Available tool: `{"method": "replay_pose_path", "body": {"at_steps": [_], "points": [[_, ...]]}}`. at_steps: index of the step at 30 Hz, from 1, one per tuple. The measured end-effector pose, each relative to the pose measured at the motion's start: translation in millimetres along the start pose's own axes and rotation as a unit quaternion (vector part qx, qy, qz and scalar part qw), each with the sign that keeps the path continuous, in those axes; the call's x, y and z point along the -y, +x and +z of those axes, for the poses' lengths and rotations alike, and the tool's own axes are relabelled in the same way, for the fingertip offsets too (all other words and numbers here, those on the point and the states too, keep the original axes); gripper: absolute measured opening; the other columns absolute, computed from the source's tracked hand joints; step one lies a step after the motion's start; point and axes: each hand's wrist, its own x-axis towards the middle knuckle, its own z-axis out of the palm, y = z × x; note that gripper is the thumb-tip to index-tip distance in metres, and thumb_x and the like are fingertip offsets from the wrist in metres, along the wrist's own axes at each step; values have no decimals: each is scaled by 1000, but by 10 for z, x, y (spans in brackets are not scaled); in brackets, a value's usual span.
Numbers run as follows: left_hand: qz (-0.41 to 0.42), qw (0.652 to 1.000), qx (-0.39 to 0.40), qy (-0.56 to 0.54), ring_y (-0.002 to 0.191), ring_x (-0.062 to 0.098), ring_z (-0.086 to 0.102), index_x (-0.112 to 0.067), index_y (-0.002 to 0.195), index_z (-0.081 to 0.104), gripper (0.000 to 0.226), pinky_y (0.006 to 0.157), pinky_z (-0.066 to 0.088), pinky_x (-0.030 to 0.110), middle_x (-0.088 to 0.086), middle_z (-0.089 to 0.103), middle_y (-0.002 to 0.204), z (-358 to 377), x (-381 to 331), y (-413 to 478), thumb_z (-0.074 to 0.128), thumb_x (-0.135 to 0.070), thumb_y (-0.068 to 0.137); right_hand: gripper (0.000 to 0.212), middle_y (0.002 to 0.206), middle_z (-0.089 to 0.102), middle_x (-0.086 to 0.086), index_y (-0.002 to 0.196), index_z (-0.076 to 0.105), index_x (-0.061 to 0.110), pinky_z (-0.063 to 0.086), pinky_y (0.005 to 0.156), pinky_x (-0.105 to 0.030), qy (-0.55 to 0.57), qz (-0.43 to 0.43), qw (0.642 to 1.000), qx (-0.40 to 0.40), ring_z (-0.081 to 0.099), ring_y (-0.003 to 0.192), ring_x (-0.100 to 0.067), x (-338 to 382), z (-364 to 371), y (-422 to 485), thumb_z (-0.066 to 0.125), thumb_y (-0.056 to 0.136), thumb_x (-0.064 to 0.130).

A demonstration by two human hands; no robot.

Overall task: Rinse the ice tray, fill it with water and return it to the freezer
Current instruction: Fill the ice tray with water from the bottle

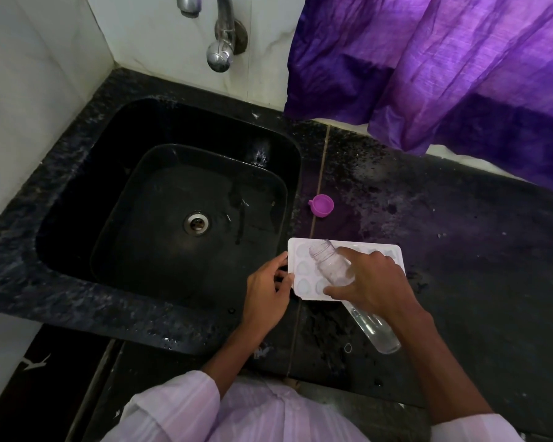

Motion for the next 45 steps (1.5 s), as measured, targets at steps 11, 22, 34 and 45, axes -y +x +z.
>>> {"method": "replay_pose_path", "body": {"at_steps": [11, 22, 34, 45], "points": [[16, 1000, 15, 11, 90, 8, 69, -14, 136, 61, 46, 74, 53, 11, -1, 69, 119, -50, 9, 33, 64, -2, 91, 87, 116, 70, 1, 145, 43, 35, 50, 90, -37, -6, 30, 1000, 6, 62, 108, -24, -68, -70, -54, 72, 71, 68], [18, 999, 22, 26, 92, 10, 69, -9, 135, 62, 45, 73, 52, 9, 2, 69, 118, -17, 41, 29, 66, -4, 90, 90, 113, 71, 3, 143, 45, 35, 54, 91, -40, 15, 70, 997, 2, 67, 101, -24, -247, -91, -161, 72, 65, 72], [15, 999, 14, 28, 93, 8, 67, -10, 135, 61, 44, 74, 52, 8, 2, 69, 117, 1, 21, 33, 65, -5, 92, 89, 110, 74, 2, 144, 47, 31, 55, 90, -42, 3, 84, 996, -12, 70, 98, -23, -485, -151, -249, 74, 68, 71], [12, 999, 1, 36, 93, 8, 66, -9, 135, 60, 43, 73, 49, 2, 5, 69, 118, 40, 7, 21, 65, -5, 93, 87, 104, 74, 2, 139, 52, 30, 56, 85, -43, 6, 109, 994, -17, 69, 95, -24, -663, -167, -335, 76, 65, 70]]}}
